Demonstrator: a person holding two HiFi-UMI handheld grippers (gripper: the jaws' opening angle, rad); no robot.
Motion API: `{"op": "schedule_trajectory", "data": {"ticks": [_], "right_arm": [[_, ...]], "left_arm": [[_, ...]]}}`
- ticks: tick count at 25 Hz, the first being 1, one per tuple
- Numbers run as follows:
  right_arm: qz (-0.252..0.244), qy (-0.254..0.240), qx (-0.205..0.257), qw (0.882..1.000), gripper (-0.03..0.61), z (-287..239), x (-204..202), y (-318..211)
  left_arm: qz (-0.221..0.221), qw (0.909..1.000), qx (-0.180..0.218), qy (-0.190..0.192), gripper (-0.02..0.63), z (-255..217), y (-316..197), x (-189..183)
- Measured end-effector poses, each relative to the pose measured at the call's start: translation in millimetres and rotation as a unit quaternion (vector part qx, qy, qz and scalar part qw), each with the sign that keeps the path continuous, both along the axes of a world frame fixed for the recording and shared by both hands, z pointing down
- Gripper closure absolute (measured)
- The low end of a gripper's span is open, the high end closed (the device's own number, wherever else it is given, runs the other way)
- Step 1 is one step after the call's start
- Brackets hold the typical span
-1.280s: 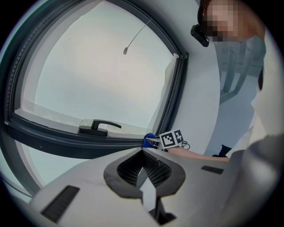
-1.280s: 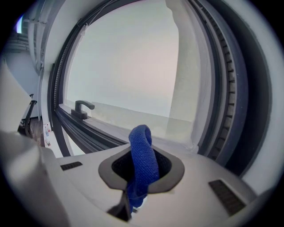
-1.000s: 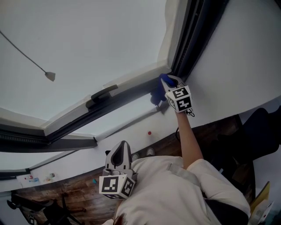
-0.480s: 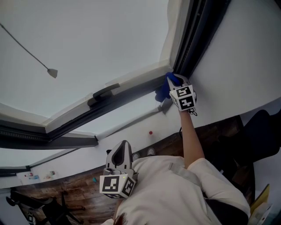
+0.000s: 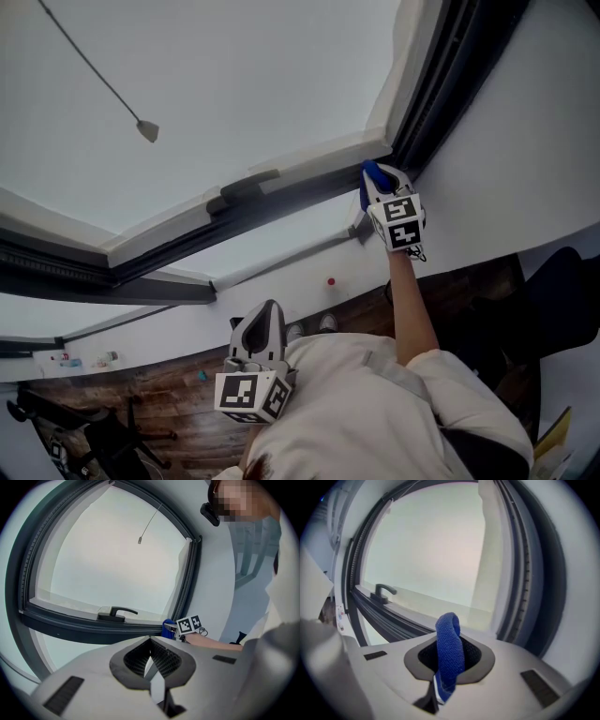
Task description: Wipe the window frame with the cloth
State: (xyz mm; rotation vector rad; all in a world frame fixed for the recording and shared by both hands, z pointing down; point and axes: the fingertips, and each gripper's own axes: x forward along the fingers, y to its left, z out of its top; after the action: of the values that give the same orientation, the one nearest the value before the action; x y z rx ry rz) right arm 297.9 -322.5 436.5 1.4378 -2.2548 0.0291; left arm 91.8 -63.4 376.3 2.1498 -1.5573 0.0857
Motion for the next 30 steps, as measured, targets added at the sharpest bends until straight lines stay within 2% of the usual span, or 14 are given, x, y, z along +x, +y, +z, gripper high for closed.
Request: {"op": "schedule_trajectory", "data": {"ticks": [6,11,15,21,25,30], "right_arm": [[-0.122,-0.060,-0.019,0.991,0.534,-0.8,-118.7,47.1],[-0.187,-0.045,-0.023,0.981,0.534,-4.3,-195.4,74.4],[-0.219,-0.030,-0.028,0.975,0.534,-2.3,-239.5,88.0],[-0.239,-0.011,-0.057,0.969,0.534,17.9,-280.4,94.8],[-0.225,0.008,-0.057,0.973,0.532,26.6,-284.8,88.3],[-0.214,0.005,-0.044,0.976,0.534,26.7,-283.7,88.3]], "left_arm": [[0.011,0.9999,0.002,-0.001,0.608,-3.2,7.1,-20.3],[0.019,0.9998,0.005,-0.003,0.609,-8.4,13.3,-45.5],[0.019,0.9998,0.003,-0.002,0.609,-11.3,18.1,-67.3],[0.006,1.0000,-0.002,0.002,0.609,-8.0,23.8,-98.6],[-0.003,1.0000,-0.006,0.003,0.608,-5.6,24.9,-114.0],[-0.004,1.0000,-0.005,0.002,0.609,-4.9,21.9,-123.1]]}}
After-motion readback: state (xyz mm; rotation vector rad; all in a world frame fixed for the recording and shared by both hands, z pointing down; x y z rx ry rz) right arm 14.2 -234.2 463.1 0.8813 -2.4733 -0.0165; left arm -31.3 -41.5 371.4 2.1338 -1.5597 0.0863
